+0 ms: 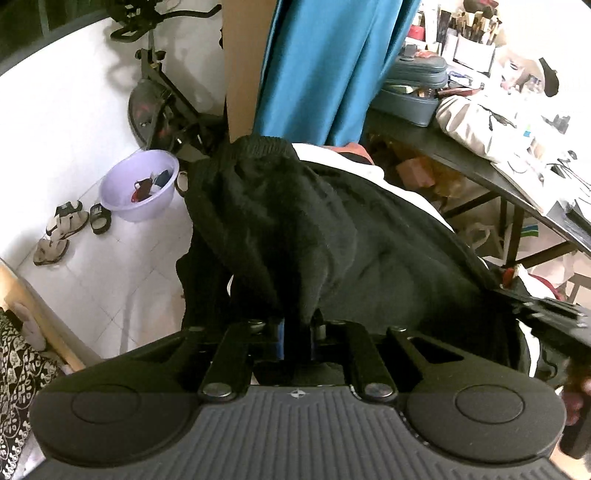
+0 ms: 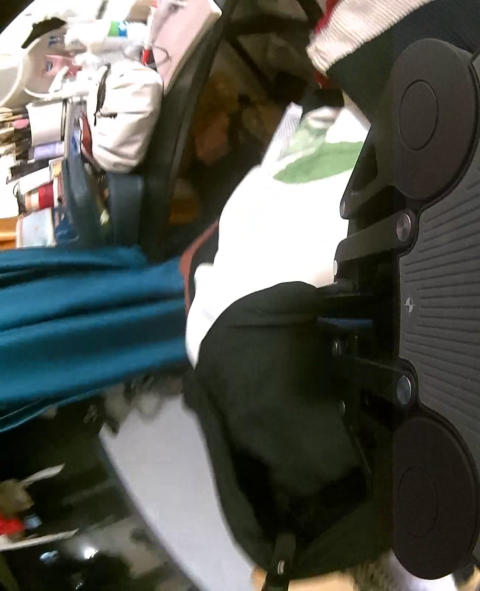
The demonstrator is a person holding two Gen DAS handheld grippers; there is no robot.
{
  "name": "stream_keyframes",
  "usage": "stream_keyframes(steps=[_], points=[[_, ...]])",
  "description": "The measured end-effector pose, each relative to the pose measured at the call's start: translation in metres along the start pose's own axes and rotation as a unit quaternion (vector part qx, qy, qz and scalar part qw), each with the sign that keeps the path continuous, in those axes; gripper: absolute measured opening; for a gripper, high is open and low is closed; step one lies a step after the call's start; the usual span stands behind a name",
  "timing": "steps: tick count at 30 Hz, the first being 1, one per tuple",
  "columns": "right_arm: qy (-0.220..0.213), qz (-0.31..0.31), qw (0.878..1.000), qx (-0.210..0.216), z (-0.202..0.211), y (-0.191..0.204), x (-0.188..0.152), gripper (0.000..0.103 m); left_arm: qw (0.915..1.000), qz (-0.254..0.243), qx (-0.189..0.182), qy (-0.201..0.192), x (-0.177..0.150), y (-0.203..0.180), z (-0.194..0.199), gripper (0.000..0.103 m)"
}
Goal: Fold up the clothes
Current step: 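Close the right gripper on the black garment while the left gripper grasps it too, then lift the black garment with both grippers and carry it toward the patterned desk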
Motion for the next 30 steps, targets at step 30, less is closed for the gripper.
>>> stream_keyframes(steps=[30], points=[[-0.212,-0.168,0.947,0.173,0.174,0.045,0.146,0.008,0.9663,0.007,-0.116,-0.230,0.027,0.015,0.169,0.011]])
Point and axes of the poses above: each gripper's, at about its wrist camera, not at the fingertips, and z roughly against the way its jaws point, y to its left, x to its top, the point moved 6 cm from there along -z, roughly the way its jaws point, and after that the axes turned 9 degrees about -x, right-handed, at the moved point
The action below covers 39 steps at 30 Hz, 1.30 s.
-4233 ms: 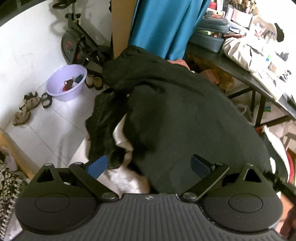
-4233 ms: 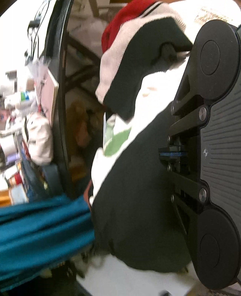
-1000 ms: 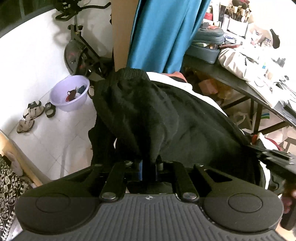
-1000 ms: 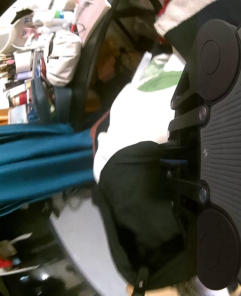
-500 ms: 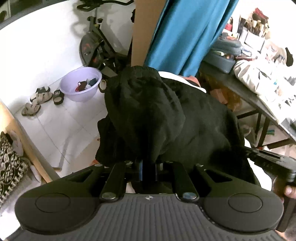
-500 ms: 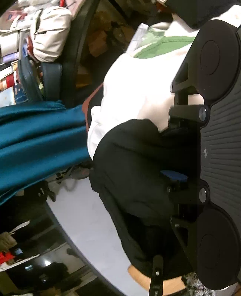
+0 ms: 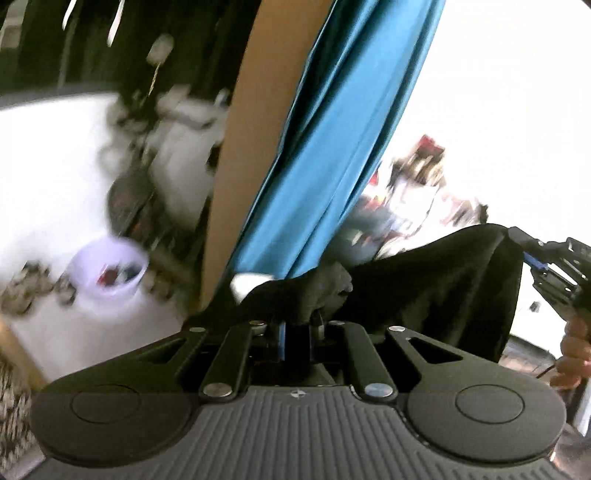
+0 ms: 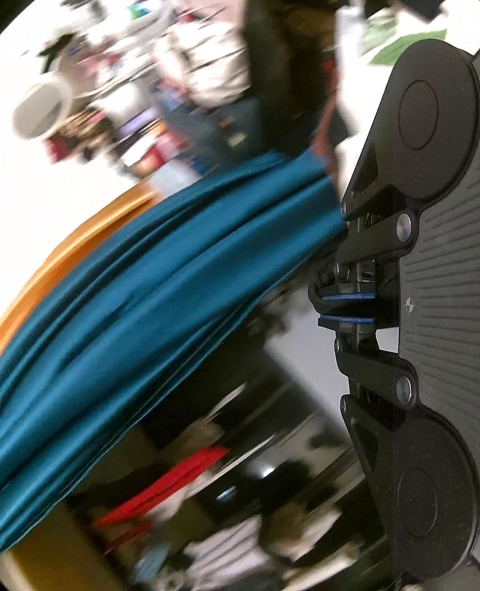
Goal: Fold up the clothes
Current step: 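Lift the black garment with both grippers and carry it toward the patterned desk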
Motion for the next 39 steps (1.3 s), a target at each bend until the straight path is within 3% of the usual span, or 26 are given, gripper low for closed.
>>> stream_keyframes(steps=[3,6,10,15,18,24,30,34,39], points=[[-0.053,0.017,0.998,0.013,0.026,0.033,0.038,0.008,0.9975,-0.009,-0.044,-0.055,0.029,-0.012,0.023,0.011],[-0.098,0.038,0.994,0.019,0.059,0.059,0.071,0.008,0.9895,-0.023,-0.095,-0.106,0.056,-0.027,0.040,0.010],[-0.149,0.081,0.986,-0.005,0.099,0.092,0.099,0.008,0.9745,-0.045,-0.159,-0.152,0.080,-0.046,0.052,0.011],[-0.190,0.100,0.974,-0.069,0.164,0.107,0.111,0.008,0.9557,-0.059,-0.225,-0.181,0.091,-0.069,0.047,0.010],[-0.202,0.101,0.967,-0.115,0.201,0.105,0.115,0.008,0.9480,-0.063,-0.254,-0.182,0.090,-0.091,0.035,0.010],[-0.182,0.096,0.959,-0.195,0.254,0.080,0.107,0.008,0.9351,-0.087,-0.302,-0.164,0.072,-0.152,0.025,0.010],[-0.174,0.115,0.949,-0.238,0.318,0.051,0.095,0.008,0.9245,-0.136,-0.326,-0.143,0.040,-0.249,0.027,0.011],[-0.183,0.123,0.944,-0.245,0.391,0.029,0.099,0.008,0.9242,-0.135,-0.334,-0.125,-0.004,-0.325,0.027,0.011],[-0.192,0.117,0.943,-0.246,0.514,-0.014,0.109,0.008,0.9235,-0.135,-0.344,-0.103,-0.058,-0.421,0.028,0.011]])
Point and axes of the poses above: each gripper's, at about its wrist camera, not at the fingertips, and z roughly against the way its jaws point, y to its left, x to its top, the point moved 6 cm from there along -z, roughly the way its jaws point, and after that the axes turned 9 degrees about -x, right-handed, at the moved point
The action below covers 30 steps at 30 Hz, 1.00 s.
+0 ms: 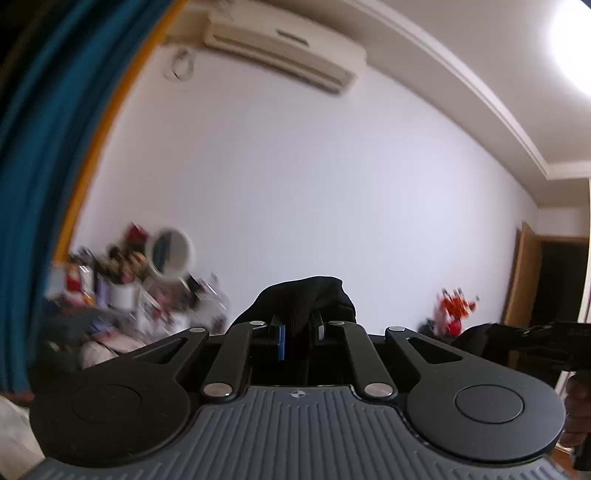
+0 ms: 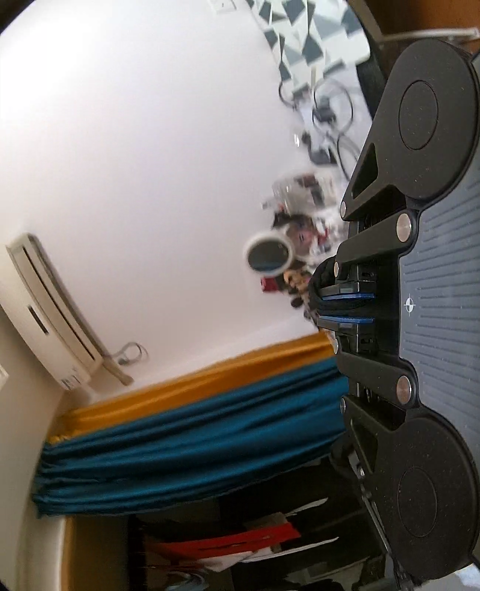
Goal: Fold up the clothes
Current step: 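Lift the black garment with both grippers and carry it toward the patterned desk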
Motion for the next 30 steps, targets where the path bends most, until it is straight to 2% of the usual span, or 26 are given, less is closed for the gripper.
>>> stream_keyframes(steps=[7,13,18,22,24,27,30], points=[[-0.004,-0.007,1.000,-0.028,0.105,-0.142,0.038,0.008,0.9971,0.035,-0.055,0.039,-0.046,-0.086,-0.086,0.011],[-0.023,0.010,0.997,-0.070,0.165,-0.215,0.074,0.008,0.9894,0.067,-0.106,0.073,-0.084,-0.155,-0.160,0.011],[-0.061,-0.020,0.991,-0.119,0.197,-0.281,0.098,0.008,0.9812,0.081,-0.150,0.091,-0.107,-0.210,-0.222,0.011],[-0.083,-0.037,0.983,-0.160,0.210,-0.338,0.117,0.008,0.9771,0.084,-0.170,0.097,-0.119,-0.223,-0.288,0.011],[-0.094,-0.023,0.977,-0.190,0.207,-0.367,0.128,0.008,0.9765,0.082,-0.172,0.100,-0.124,-0.228,-0.324,0.011],[-0.105,-0.033,0.972,-0.206,0.181,-0.414,0.149,0.008,0.9761,0.075,-0.177,0.101,-0.127,-0.232,-0.381,0.010],[-0.116,-0.056,0.969,-0.211,0.132,-0.467,0.179,0.008,0.9782,0.073,-0.172,0.091,-0.095,-0.228,-0.460,0.010]])
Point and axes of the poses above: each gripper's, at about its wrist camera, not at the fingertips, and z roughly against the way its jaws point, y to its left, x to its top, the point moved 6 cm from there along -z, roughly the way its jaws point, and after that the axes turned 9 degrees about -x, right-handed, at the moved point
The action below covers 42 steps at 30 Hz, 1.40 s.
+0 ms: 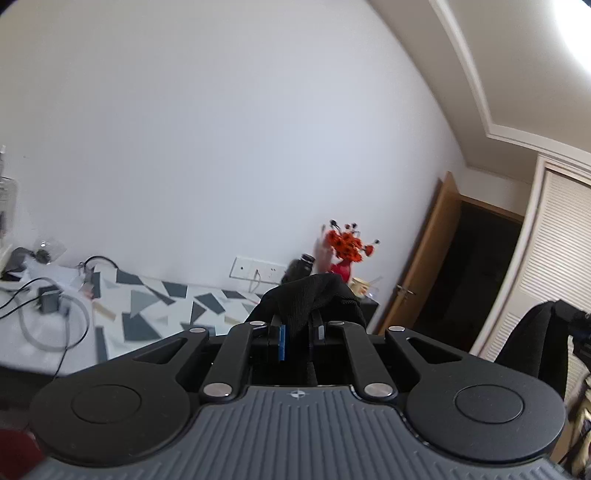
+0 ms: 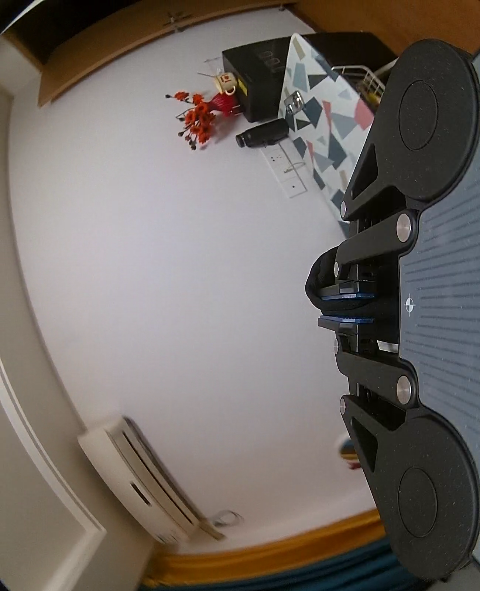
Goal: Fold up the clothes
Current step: 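Lift the black garment with both grippers and carry it toward the patterned desk, then lay the black garment onto the patterned desk and open both grippers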
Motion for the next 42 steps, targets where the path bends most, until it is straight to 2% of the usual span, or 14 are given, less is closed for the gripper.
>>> stream_keyframes(steps=[5,8,12,15,21,23,26,29,31,32,34,37,39,42], points=[[-0.040,-0.031,0.999,-0.017,-0.141,-0.019,0.082,0.008,0.9998,-0.007,0.009,-0.017,0.082,0.038,-0.110,0.010],[-0.092,-0.037,0.995,-0.017,-0.216,-0.019,0.146,0.008,0.9970,-0.047,0.008,-0.061,0.171,0.044,-0.159,0.010],[-0.193,-0.029,0.981,0.006,-0.278,-0.008,0.228,0.008,0.9965,-0.047,0.049,-0.048,0.191,0.079,-0.210,0.011],[-0.202,-0.005,0.979,0.017,-0.321,-0.017,0.249,0.008,0.9949,-0.048,0.080,-0.038,0.205,0.105,-0.248,0.011],[-0.044,0.047,0.998,0.010,-0.449,-0.069,0.163,0.008,0.9886,-0.046,0.142,-0.016,0.231,0.159,-0.324,0.011],[0.041,0.064,0.997,-0.003,-0.504,-0.093,0.105,0.008,0.9796,-0.023,0.195,0.041,0.177,0.207,-0.353,0.011],[0.166,0.104,0.981,-0.009,-0.580,-0.128,0.005,0.008,0.9528,0.009,0.274,0.130,0.087,0.275,-0.388,0.013],[0.264,0.135,0.955,0.015,-0.636,-0.146,-0.080,0.008,0.9146,0.036,0.351,0.197,0.005,0.314,-0.393,0.016],[0.316,0.139,0.937,0.047,-0.657,-0.154,-0.120,0.008,0.8876,0.042,0.395,0.233,-0.040,0.330,-0.393,0.032],[0.333,0.137,0.931,0.065,-0.665,-0.159,-0.130,0.008,0.8879,0.045,0.394,0.233,-0.044,0.320,-0.393,0.051],[0.365,0.124,0.916,0.107,-0.679,-0.168,-0.139,0.008,0.8883,0.051,0.392,0.233,-0.051,0.300,-0.391,0.066],[0.416,0.113,0.886,0.170,-0.695,-0.183,-0.130,0.013,0.8890,0.061,0.390,0.233,-0.063,0.269,-0.390,0.071],[0.434,0.133,0.871,0.189,-0.709,-0.192,-0.121,0.028,0.8894,0.067,0.388,0.233,-0.070,0.249,-0.388,0.074],[0.427,0.135,0.872,0.198,-0.732,-0.221,-0.099,0.057,0.8899,0.076,0.385,0.233,-0.081,0.219,-0.387,0.079]])
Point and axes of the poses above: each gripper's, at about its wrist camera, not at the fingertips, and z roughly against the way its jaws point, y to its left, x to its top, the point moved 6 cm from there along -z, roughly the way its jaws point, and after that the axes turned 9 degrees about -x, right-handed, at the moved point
